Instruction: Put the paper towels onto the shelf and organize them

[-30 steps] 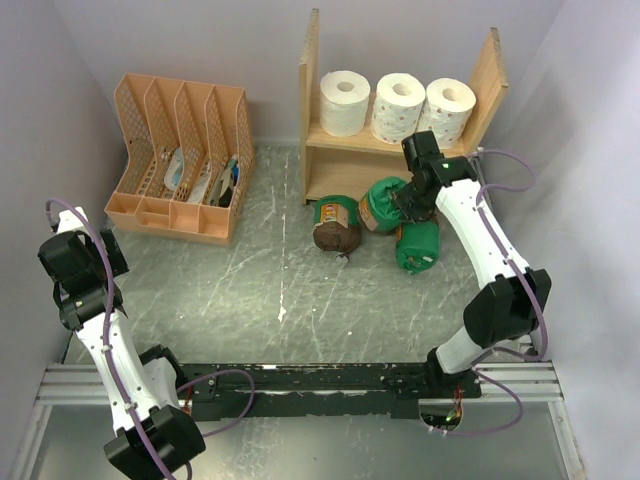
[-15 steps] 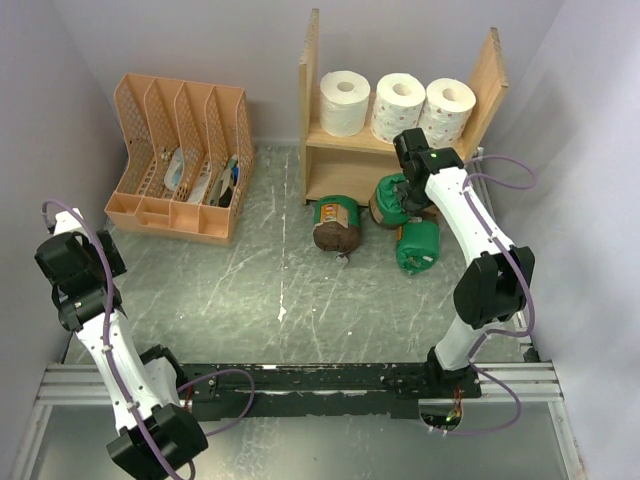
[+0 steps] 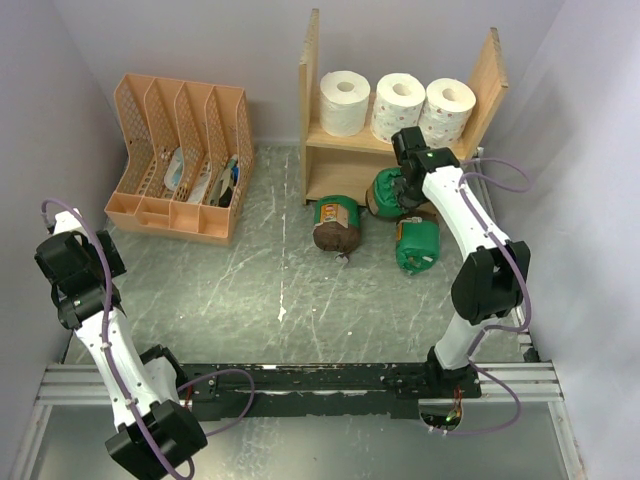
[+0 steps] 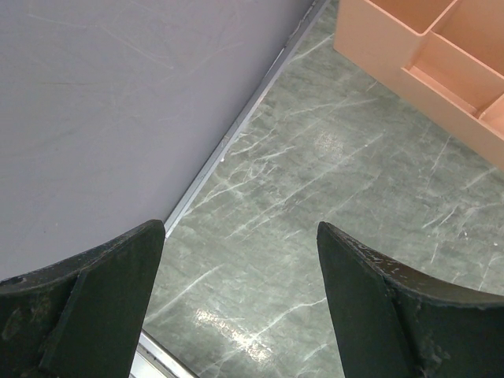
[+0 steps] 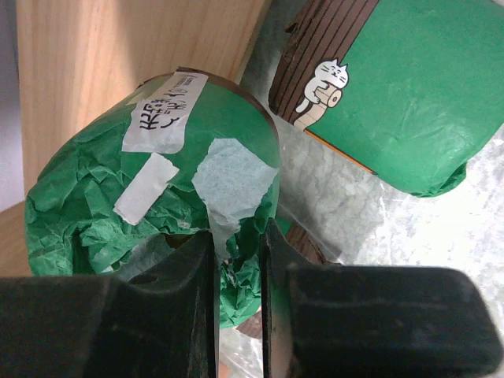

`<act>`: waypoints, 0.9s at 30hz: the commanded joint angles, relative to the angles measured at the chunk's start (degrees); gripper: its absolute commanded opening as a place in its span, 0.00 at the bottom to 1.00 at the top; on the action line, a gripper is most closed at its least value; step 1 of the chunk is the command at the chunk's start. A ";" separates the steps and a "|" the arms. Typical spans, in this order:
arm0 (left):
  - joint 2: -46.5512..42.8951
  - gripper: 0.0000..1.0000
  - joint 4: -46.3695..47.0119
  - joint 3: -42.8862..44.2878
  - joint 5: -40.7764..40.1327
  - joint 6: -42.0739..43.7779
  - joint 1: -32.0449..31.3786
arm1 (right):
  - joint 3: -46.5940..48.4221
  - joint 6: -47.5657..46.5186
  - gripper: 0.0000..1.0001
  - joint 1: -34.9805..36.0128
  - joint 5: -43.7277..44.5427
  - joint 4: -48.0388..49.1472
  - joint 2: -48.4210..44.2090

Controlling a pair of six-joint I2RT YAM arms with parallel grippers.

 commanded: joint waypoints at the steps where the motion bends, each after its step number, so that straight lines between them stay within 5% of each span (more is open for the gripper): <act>1: -0.06 0.91 0.39 0.98 -0.23 -0.11 0.86 | -1.24 6.20 0.00 -0.51 1.60 5.24 -0.33; 20: -0.23 0.90 0.44 1.00 -0.23 -0.11 0.83 | 11.40 11.58 0.00 -1.95 5.94 -1.92 8.65; 27: -0.29 0.90 0.44 0.93 -0.24 -0.13 0.92 | 9.57 11.32 0.00 -2.01 5.51 2.36 8.11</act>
